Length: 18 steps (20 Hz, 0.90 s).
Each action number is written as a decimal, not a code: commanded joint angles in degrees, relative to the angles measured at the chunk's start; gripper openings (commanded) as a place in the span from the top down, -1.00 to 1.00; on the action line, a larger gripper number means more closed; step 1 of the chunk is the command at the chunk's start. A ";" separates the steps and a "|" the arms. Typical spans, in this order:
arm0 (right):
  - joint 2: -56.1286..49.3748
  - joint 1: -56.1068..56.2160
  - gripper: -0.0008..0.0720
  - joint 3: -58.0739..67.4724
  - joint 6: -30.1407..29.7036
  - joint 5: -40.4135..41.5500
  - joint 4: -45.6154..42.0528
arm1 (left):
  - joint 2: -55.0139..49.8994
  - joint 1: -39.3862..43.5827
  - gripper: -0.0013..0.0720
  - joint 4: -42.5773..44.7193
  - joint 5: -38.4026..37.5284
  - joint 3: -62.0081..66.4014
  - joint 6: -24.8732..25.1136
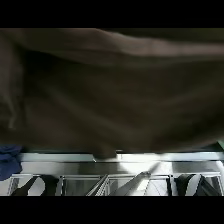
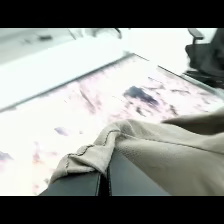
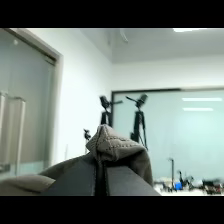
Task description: Fold the shirts.
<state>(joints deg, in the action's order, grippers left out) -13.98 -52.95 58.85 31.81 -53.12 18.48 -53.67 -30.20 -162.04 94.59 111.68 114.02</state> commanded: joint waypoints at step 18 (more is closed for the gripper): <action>-71.43 29.83 0.91 -9.62 -4.72 -0.70 -6.82 | -67.32 20.52 0.92 6.51 -8.52 5.14 -2.12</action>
<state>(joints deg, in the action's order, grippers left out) -77.38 -22.98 43.68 26.46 -46.37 9.54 -117.73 -9.02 -155.48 87.99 116.14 114.32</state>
